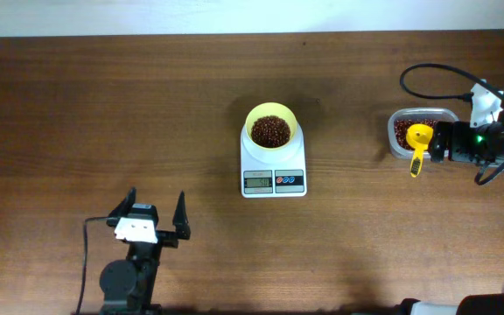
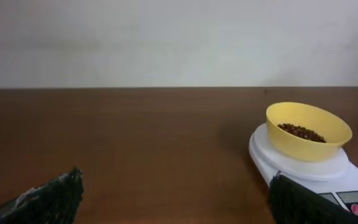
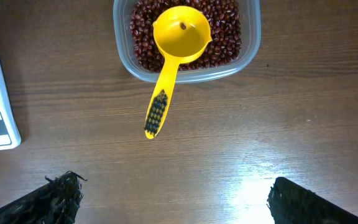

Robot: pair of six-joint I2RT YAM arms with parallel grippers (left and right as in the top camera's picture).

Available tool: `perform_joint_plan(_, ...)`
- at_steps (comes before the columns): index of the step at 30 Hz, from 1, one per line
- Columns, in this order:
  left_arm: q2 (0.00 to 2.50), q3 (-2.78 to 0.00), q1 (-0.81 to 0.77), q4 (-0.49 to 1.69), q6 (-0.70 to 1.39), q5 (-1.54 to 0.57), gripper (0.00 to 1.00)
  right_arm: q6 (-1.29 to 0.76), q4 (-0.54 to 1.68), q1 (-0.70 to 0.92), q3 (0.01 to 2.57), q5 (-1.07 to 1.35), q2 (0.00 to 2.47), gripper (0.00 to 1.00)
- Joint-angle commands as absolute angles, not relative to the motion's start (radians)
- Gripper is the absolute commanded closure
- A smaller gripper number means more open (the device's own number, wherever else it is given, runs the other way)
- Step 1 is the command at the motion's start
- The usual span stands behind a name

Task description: Scoop item into bowl and weigh 50g on scale

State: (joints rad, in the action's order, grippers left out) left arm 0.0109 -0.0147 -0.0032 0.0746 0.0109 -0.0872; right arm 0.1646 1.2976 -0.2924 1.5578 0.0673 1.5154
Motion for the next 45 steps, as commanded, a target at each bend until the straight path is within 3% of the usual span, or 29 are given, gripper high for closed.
perform_joint_plan(1,0.004,-0.009,0.004,0.074,-0.054,-0.128,0.01,0.168,1.297,-0.296,1.573,0.055,1.510,0.01)
perform_joint_plan(45,0.005,-0.009,0.004,0.072,-0.084,-0.134,0.01,0.168,1.297,-0.296,1.573,0.055,1.516,0.01)
